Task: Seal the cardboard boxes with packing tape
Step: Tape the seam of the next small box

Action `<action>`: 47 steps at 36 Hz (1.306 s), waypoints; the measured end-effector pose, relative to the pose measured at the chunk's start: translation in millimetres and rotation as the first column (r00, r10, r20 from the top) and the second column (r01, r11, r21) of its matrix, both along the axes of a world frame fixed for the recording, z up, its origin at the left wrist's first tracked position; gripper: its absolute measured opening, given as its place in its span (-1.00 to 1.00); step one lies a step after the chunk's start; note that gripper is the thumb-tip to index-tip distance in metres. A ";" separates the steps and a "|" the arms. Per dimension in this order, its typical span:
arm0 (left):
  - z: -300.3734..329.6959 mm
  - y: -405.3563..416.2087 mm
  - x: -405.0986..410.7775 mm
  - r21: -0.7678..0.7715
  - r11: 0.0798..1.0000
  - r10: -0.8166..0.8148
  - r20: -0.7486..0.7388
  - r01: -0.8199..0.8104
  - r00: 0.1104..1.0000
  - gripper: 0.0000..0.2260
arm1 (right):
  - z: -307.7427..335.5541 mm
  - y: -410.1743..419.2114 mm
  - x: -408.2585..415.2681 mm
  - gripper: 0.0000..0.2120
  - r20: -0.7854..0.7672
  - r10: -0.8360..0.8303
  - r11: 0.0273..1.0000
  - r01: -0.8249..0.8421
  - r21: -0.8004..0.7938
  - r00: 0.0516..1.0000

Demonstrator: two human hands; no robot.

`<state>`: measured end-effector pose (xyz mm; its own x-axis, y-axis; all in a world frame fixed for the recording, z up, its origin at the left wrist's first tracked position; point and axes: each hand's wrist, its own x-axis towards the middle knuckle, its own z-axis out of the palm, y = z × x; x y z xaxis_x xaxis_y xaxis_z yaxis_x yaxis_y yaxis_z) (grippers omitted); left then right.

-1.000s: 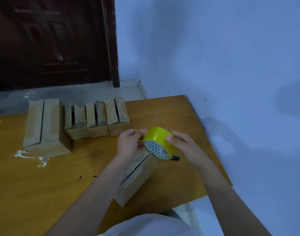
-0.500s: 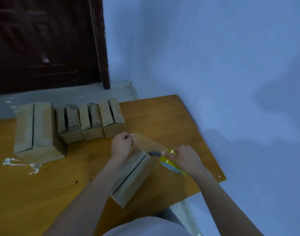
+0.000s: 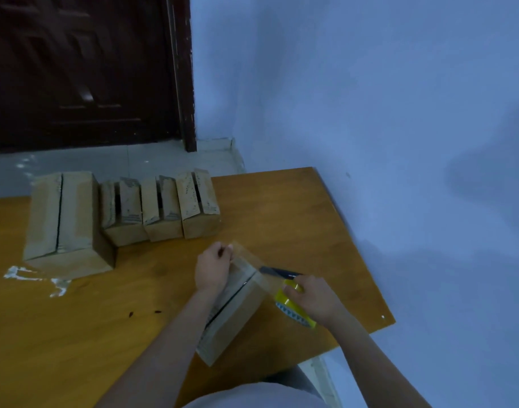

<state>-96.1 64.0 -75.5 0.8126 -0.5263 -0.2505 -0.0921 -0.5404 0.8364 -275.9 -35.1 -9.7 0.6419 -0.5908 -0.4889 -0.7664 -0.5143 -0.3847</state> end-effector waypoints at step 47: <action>11.6 10.3 -21.1 0.220 0.946 -0.323 0.597 0.237 0.735 -0.91 | -51.1 58.2 -4.3 -0.82 0.330 -0.585 0.701 0.256 0.666 0.741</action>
